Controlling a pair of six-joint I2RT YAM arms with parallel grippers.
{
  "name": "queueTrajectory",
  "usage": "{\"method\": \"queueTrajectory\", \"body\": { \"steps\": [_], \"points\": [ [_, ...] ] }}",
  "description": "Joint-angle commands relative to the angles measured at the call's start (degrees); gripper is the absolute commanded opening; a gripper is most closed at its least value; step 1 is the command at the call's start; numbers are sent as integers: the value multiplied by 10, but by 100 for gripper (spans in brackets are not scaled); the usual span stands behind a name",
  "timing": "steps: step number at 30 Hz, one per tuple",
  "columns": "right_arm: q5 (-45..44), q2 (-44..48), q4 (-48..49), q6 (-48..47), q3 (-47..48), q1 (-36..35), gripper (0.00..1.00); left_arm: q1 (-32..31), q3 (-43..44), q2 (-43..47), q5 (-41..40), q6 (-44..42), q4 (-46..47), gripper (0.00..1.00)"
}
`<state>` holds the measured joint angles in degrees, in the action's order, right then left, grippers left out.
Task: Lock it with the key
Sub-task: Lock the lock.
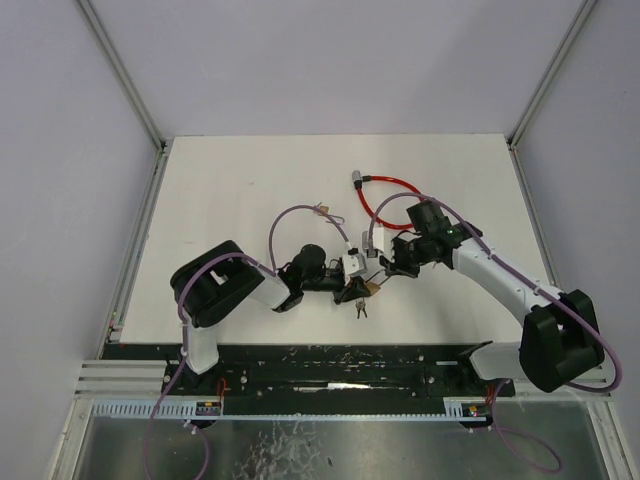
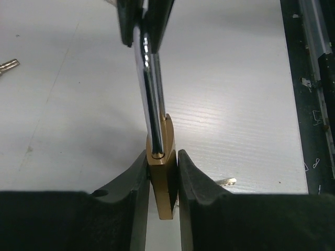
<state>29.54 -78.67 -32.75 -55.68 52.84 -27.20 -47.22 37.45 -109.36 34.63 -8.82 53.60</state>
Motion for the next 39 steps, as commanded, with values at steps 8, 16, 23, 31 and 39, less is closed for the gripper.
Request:
{"method": "queueTrajectory", "body": {
  "steps": [8,16,23,31,39],
  "points": [
    [144,45,37,111,-33,69,21,-9,11,-16,22,-15,15,0],
    [193,94,23,155,5,109,76,-2,-16,21,35,29,42,0],
    [284,169,-5,149,7,179,81,2,-66,76,17,156,127,0],
    [397,167,-30,105,-28,182,91,19,-101,149,-11,351,198,0],
    [482,159,9,147,-70,174,99,27,-131,153,-8,509,368,0]
  ]
}}
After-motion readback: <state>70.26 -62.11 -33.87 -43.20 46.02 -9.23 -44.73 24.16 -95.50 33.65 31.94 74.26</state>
